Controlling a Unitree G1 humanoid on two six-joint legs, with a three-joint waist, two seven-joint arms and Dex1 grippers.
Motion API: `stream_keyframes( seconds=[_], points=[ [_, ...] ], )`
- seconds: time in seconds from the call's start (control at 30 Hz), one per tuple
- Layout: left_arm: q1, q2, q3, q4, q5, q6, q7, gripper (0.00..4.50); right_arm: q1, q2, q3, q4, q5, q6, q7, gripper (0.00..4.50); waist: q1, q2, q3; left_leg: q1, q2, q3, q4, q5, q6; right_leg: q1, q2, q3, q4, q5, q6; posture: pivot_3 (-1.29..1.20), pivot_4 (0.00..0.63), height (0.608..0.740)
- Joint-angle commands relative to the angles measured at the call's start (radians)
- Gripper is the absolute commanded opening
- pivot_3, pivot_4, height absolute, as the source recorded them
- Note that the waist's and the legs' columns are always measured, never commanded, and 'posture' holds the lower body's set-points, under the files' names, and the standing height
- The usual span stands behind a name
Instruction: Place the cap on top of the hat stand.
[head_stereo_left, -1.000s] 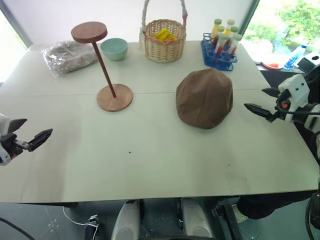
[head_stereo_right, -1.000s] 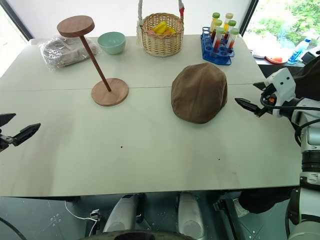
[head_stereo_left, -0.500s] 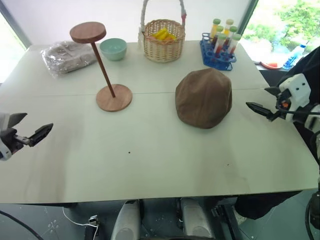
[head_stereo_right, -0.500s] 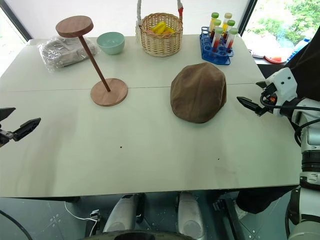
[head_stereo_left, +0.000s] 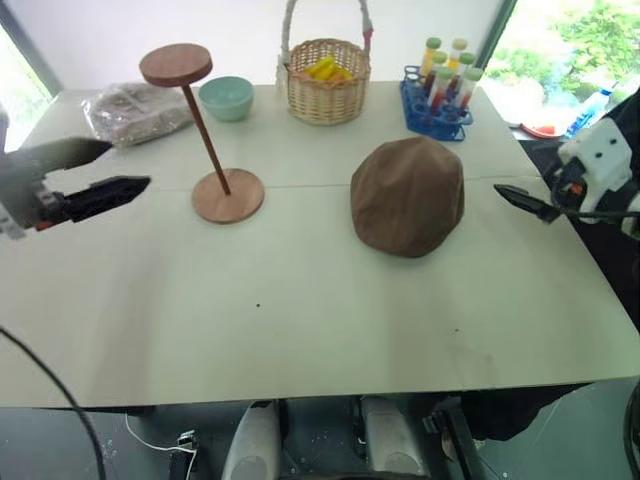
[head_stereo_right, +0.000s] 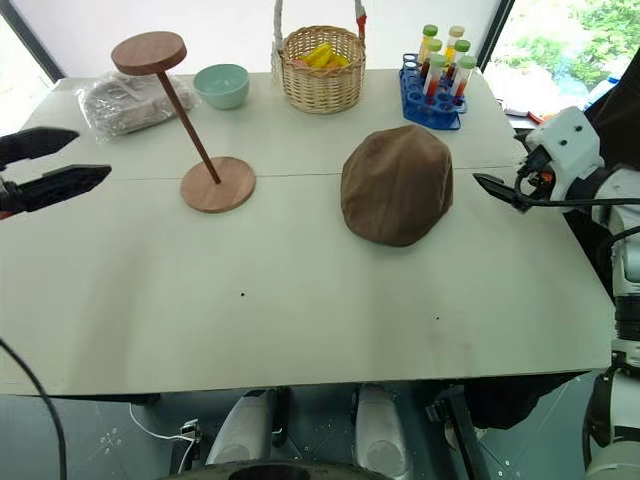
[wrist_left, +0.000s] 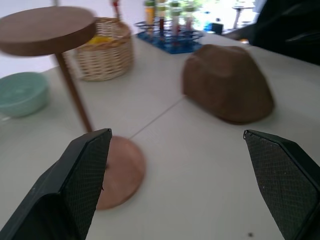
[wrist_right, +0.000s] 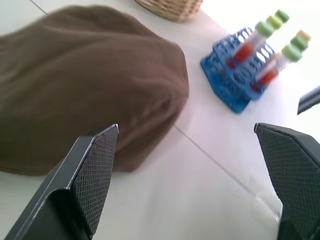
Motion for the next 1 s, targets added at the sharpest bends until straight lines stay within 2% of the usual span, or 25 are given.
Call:
stream_keyframes(
  seconds=[0.03,0.23,0.37,0.47,0.6,0.73,1.0],
  points=[
    [-0.144,0.051,-0.128,0.018,-0.079,0.059,-0.114,4.4,0.053,-0.024,0.001,-0.28,0.024,0.138,-0.022,4.49,0.003,0.0,0.0,0.0,0.001,-0.001,0.0,0.0,0.0,0.0,0.001,0.0,0.002,0.0,0.0,0.0,0.15,0.74],
    [-0.265,0.067,-0.373,0.04,0.031,-0.015,-0.324,4.4,0.165,0.039,0.111,-0.605,-0.031,0.332,-0.154,4.49,0.005,-0.001,0.0,0.001,0.004,-0.001,0.002,0.0,0.0,0.0,0.005,0.001,0.003,0.0,-0.001,0.0,0.15,0.74],
    [-0.338,0.033,-0.465,0.066,0.081,-0.042,-0.387,4.4,0.207,0.116,0.235,-0.713,-0.134,0.426,-0.29,4.49,0.007,-0.001,0.0,-0.002,0.005,-0.001,0.008,0.0,0.0,0.0,0.006,0.001,0.002,0.0,-0.001,0.0,0.15,0.74],
    [-0.383,0.003,-0.502,0.087,0.109,-0.05,-0.414,4.4,0.236,0.142,0.343,-0.764,-0.211,0.446,-0.337,4.49,0.009,-0.001,0.0,-0.003,0.005,-0.001,0.009,0.0,0.0,0.0,0.006,0.001,0.002,0.0,-0.001,0.0,0.15,0.74],
    [-0.407,-0.029,-0.528,0.094,0.144,-0.06,-0.425,4.4,0.254,0.159,0.479,-0.739,-0.329,0.418,-0.382,4.49,0.009,-0.001,0.0,-0.003,0.005,-0.001,0.01,0.0,0.0,0.0,0.006,0.001,0.002,0.0,-0.002,0.0,0.15,0.74],
    [-0.418,-0.045,-0.532,0.095,0.156,-0.057,-0.432,4.4,0.251,0.169,0.571,-0.63,-0.472,0.34,-0.44,4.49,0.008,-0.001,0.0,-0.003,0.005,-0.001,0.01,0.0,0.001,0.0,0.006,0.001,0.002,0.0,-0.001,0.0,0.15,0.74],
    [-0.415,-0.06,-0.515,0.094,0.168,-0.05,-0.411,4.4,0.204,0.255,0.594,-0.334,-0.625,0.18,-0.553,4.49,0.005,-0.003,-0.001,-0.003,0.006,-0.001,0.012,-0.001,0.001,0.001,0.007,0.001,0.004,0.0,-0.001,0.0,0.15,0.74]
  ],
)
